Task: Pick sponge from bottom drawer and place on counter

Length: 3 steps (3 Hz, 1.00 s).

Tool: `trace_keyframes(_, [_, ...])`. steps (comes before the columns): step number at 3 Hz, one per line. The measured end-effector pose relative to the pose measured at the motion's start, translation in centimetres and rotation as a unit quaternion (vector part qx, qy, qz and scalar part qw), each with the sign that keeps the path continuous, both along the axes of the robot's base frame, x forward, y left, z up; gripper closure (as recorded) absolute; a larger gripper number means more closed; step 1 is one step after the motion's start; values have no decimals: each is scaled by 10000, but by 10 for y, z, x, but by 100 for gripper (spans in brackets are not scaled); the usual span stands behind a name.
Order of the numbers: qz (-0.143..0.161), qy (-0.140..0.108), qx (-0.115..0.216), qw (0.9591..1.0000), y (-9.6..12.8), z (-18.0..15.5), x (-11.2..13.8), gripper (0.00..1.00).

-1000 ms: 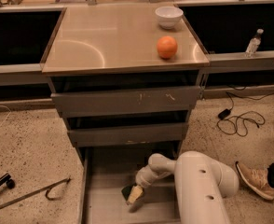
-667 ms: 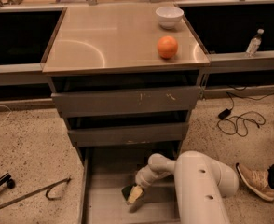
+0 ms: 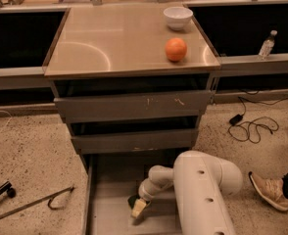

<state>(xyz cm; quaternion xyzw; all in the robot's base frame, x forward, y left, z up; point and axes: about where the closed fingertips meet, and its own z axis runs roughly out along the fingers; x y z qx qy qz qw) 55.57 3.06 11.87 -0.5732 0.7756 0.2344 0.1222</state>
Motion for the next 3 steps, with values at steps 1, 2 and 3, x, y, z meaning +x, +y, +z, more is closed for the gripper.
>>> trace_keyframes(1, [-109, -24, -189, 9998, 1, -8, -5, 0])
trace_keyframes(2, [-307, 63, -170, 9994, 0, -20, -11, 0])
trace_keyframes(3, [-336, 86, -182, 9992, -1, -20, -13, 19])
